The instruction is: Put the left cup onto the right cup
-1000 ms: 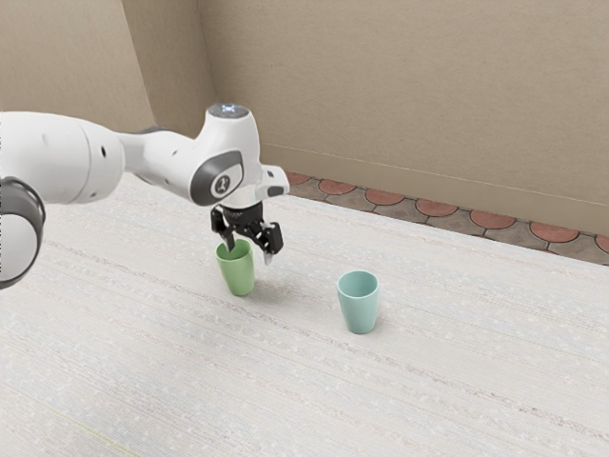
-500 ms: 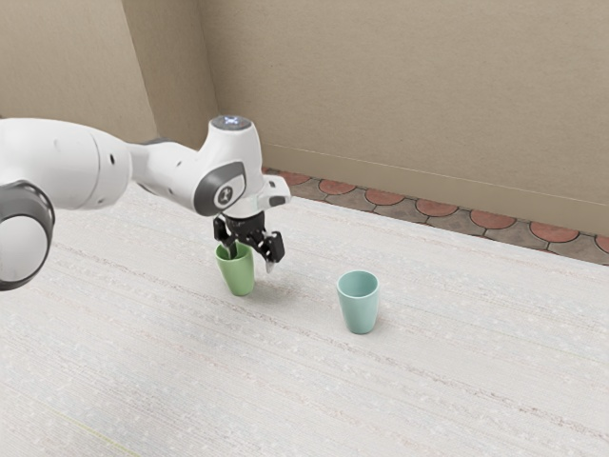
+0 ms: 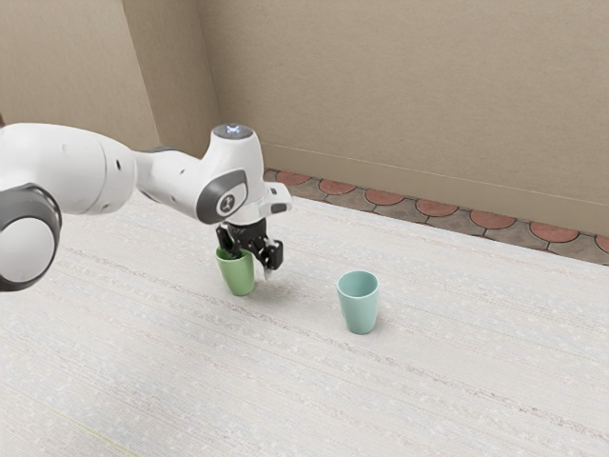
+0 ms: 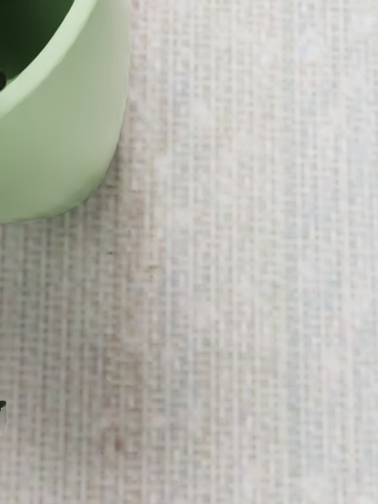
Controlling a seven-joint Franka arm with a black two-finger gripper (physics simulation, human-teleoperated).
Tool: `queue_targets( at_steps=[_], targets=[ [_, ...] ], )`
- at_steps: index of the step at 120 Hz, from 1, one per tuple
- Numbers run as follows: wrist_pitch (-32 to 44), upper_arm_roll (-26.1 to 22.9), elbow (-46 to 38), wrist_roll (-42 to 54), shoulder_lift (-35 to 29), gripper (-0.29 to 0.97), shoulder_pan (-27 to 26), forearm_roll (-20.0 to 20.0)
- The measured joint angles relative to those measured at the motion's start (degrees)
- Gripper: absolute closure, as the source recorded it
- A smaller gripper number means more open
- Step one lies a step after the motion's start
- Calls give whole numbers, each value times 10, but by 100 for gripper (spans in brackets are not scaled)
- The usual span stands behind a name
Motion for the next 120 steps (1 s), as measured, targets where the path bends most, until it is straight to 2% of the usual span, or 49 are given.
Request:
queue_targets(
  at_steps=[61,81,120],
  targets=[
    [7,6,0,1,2,69,0,0],
    [7,6,0,1,2,75,-1,1],
    [2,6,0,-2,-1,78,-2,14]
  ],
)
